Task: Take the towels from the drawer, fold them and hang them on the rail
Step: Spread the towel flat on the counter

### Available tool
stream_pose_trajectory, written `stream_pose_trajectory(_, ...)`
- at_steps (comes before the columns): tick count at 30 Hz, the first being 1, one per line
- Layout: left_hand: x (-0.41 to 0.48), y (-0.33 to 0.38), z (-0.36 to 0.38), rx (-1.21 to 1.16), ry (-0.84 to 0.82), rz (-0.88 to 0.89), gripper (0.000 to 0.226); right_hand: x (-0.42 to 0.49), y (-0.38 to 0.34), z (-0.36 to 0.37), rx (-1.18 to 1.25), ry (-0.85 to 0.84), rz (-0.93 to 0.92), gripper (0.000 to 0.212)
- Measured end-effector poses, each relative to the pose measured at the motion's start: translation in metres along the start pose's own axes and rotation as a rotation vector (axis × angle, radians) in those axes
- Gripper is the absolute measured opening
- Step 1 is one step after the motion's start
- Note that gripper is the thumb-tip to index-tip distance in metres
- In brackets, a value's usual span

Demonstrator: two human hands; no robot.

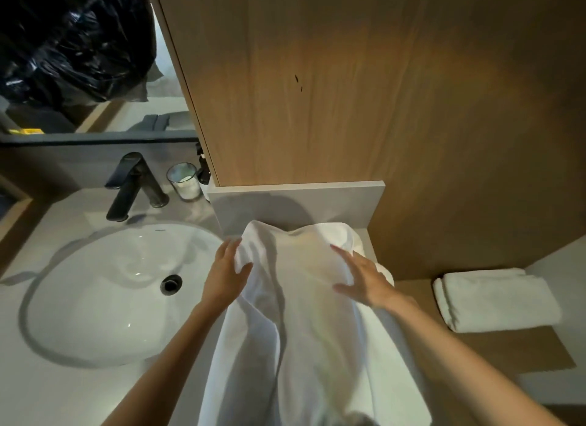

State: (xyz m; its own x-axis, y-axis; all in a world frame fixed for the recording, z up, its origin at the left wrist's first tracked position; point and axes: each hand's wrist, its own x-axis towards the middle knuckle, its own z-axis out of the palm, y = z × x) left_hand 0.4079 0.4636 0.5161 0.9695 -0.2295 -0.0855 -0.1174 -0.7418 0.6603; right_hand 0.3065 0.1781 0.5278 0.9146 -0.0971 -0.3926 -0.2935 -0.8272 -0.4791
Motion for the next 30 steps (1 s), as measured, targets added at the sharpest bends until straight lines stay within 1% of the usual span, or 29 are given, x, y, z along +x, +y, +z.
stream_pose_trajectory(2,-0.014,-0.014,0.001,0.0,-0.001,-0.153,0.073,-0.014,-0.006,0.015,-0.054,-0.099,0.023,0.084)
stream_pose_trajectory(3,-0.018,-0.02,0.002,-0.001,-0.027,-0.223,0.078,-0.018,-0.008,0.023,-0.079,-0.141,0.044,0.087)
stream_pose_trajectory(5,-0.022,-0.027,0.004,-0.036,-0.088,-0.315,0.085,-0.023,-0.014,0.033,-0.171,-0.158,0.064,0.09)
stream_pose_trajectory(7,-0.023,-0.027,0.006,-0.117,-0.077,-0.351,0.087,-0.022,-0.016,0.036,-0.217,-0.131,0.083,0.089)
stream_pose_trajectory(11,-0.023,-0.016,0.007,-0.186,0.089,-0.327,0.073,-0.02,-0.019,0.036,-0.243,-0.075,0.112,0.092)
stream_pose_trajectory(13,-0.023,-0.006,0.005,-0.311,0.15,-0.311,0.062,-0.022,-0.02,0.034,-0.264,-0.056,0.105,0.091)
stream_pose_trajectory(15,-0.023,0.007,0.001,-0.435,0.164,-0.294,0.045,-0.023,-0.02,0.033,-0.272,-0.035,0.082,0.091)
stream_pose_trajectory(17,-0.022,0.02,-0.002,-0.472,0.163,-0.254,0.028,-0.023,-0.019,0.033,-0.27,-0.015,0.047,0.09)
stream_pose_trajectory(18,-0.022,0.026,-0.004,-0.498,0.17,-0.223,0.023,-0.022,-0.019,0.034,-0.268,-0.015,0.032,0.09)
stream_pose_trajectory(21,-0.023,0.045,-0.012,-0.596,0.179,-0.118,0.016,-0.019,-0.025,0.038,-0.288,-0.049,-0.025,0.092)
stream_pose_trajectory(24,-0.031,0.058,-0.018,-0.625,0.148,-0.016,0.012,-0.015,-0.046,0.05,-0.33,-0.048,-0.123,0.096)
stream_pose_trajectory(27,-0.037,0.056,-0.014,-0.596,0.11,-0.028,0.013,-0.008,-0.072,0.069,-0.392,-0.029,-0.231,0.103)
stream_pose_trajectory(28,-0.039,0.053,-0.01,-0.588,0.103,-0.051,0.013,-0.005,-0.078,0.073,-0.35,-0.018,-0.257,0.103)
stream_pose_trajectory(29,-0.041,0.048,-0.004,-0.585,0.104,-0.085,0.014,-0.002,-0.082,0.074,-0.248,-0.002,-0.274,0.1)
stream_pose_trajectory(30,-0.042,0.043,0.002,-0.586,0.107,-0.125,0.015,0.0,-0.083,0.073,-0.086,0.014,-0.287,0.094)
